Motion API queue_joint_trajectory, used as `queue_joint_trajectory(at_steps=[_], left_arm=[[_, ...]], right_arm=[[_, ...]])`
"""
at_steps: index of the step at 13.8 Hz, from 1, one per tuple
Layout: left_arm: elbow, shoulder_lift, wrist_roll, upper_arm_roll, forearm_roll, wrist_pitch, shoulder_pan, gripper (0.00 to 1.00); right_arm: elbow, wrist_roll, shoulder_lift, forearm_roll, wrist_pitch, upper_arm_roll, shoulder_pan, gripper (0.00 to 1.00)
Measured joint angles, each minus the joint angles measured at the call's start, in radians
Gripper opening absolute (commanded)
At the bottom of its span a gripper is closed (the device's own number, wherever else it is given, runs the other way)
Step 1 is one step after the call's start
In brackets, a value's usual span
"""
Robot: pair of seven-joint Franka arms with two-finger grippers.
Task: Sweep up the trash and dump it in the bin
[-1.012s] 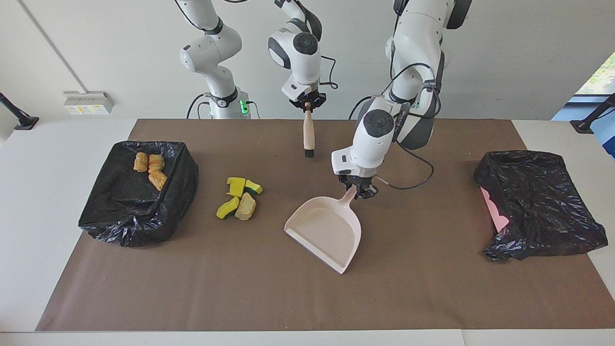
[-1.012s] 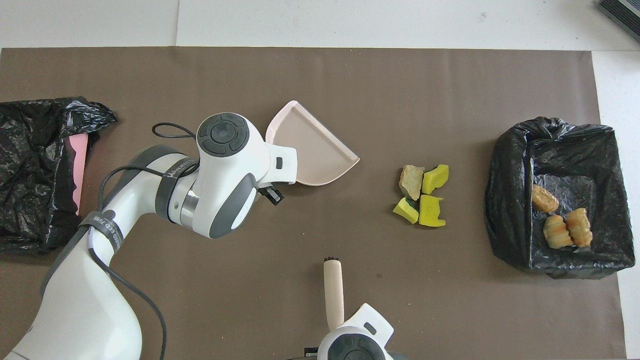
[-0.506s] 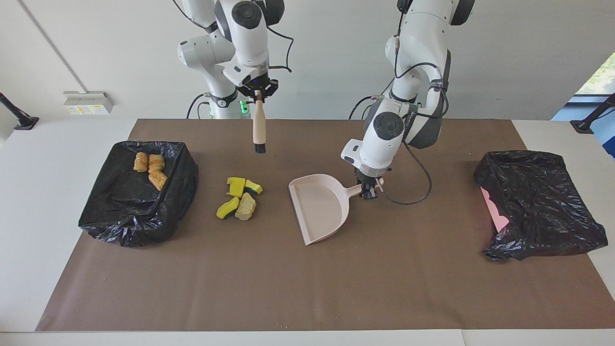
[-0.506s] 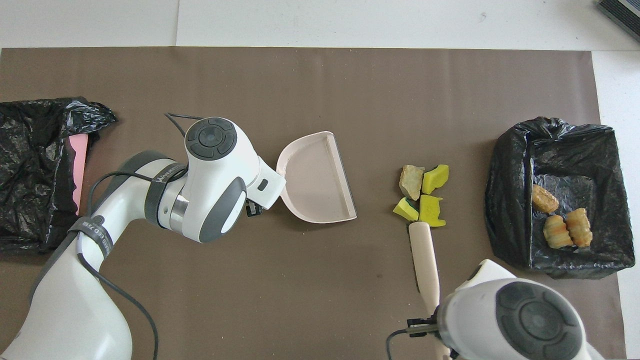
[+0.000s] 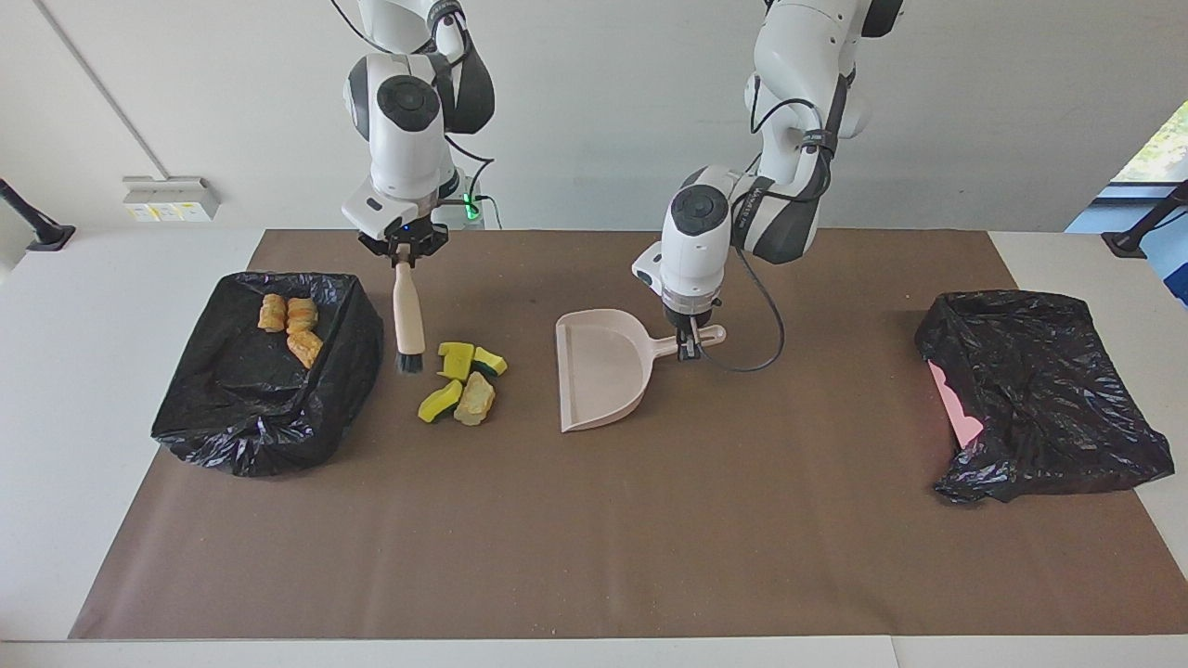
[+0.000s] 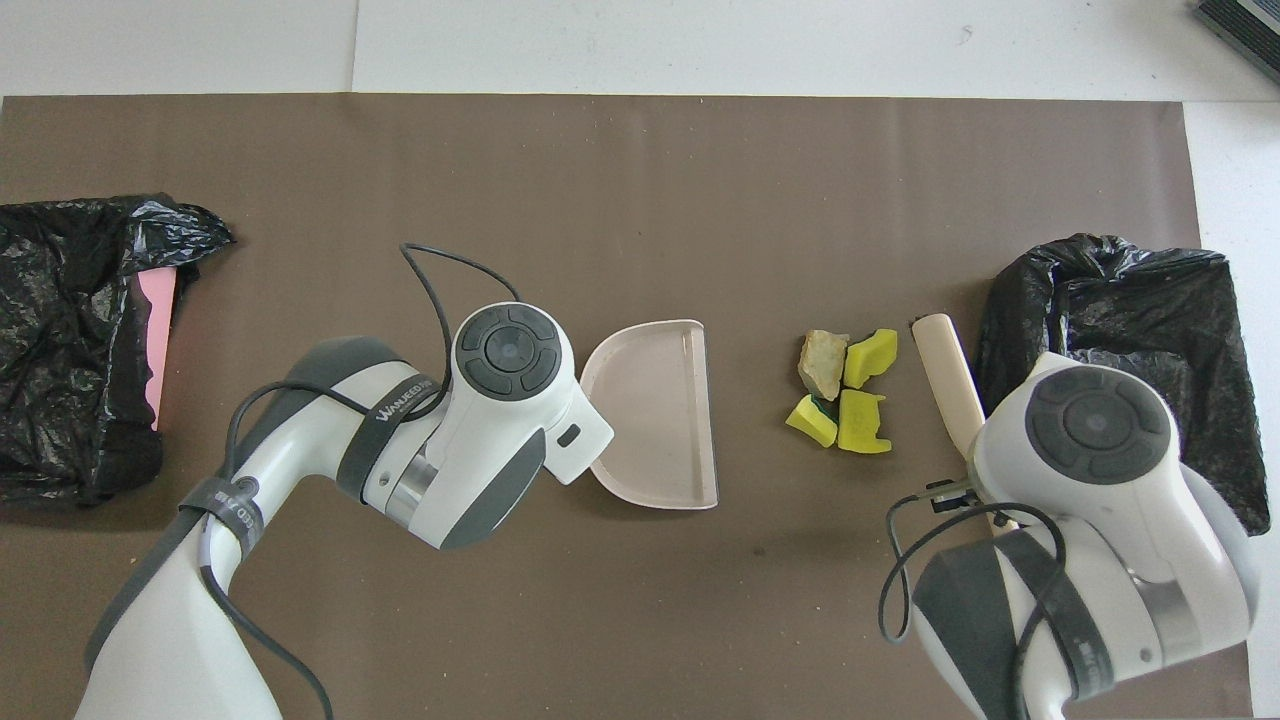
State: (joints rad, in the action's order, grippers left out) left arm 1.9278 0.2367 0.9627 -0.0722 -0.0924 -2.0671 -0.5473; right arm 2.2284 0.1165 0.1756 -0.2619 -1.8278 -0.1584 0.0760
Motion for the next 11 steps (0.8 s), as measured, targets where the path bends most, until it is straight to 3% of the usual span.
queue_joint_trajectory(at_steps=[1,5,11], left_arm=[[0.011,-0.008,-0.001,0.000,-0.009,0.000,0.000,0.25],[0.020,-0.015,0.000,0.010,-0.016,-0.001,0.004,0.44],[0.029,-0.015,0.000,0.016,-0.018,-0.003,0.016,0.47]], right_arm=[[-0.011,0.000,-0.043,-0.014,-0.028,0.000,-0.013,0.00],[-0.023,0.000,-0.135,-0.023,-0.091,0.000,-0.046,0.00],[-0.026,0.005,-0.229,0.020,-0.141,-0.016,-0.034,0.00]])
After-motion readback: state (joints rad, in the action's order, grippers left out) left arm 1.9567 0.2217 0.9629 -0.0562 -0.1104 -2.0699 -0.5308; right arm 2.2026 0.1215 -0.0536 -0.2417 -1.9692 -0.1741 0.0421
